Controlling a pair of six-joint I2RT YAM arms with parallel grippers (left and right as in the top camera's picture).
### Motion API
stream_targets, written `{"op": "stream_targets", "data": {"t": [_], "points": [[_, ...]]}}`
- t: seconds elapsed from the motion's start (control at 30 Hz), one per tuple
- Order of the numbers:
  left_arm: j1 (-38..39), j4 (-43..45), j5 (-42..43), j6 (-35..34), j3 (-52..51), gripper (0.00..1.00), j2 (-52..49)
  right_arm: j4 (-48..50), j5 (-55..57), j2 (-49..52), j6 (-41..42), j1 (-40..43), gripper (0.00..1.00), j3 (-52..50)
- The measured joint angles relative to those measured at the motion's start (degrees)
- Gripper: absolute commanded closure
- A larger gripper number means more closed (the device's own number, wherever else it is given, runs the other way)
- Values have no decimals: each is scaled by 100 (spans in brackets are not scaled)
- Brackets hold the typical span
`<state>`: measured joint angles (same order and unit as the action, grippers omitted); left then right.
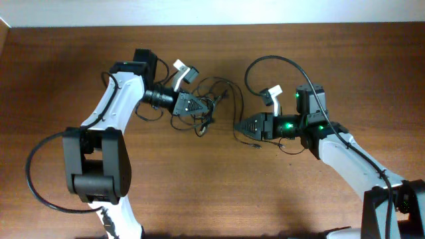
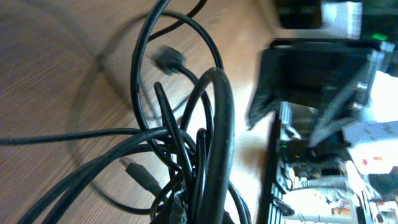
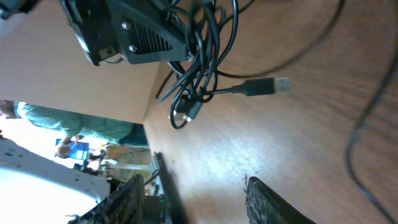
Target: Untangle cables
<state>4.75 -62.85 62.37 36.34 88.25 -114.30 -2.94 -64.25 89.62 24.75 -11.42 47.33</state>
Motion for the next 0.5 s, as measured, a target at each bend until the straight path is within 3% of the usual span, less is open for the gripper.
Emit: {"op": "stream_targets", "data": {"t": [0.17, 0.33, 0.5], "points": [[52, -17, 876, 1434, -549, 100, 0, 105, 133, 0, 518, -470, 46, 0], [57, -74, 1346, 1735, -588, 100, 0, 997, 839, -2, 1440, -892, 46, -15], [63, -195, 1679, 1777, -588, 100, 0, 1071, 1757, -2, 2031, -1106, 46, -15]]}}
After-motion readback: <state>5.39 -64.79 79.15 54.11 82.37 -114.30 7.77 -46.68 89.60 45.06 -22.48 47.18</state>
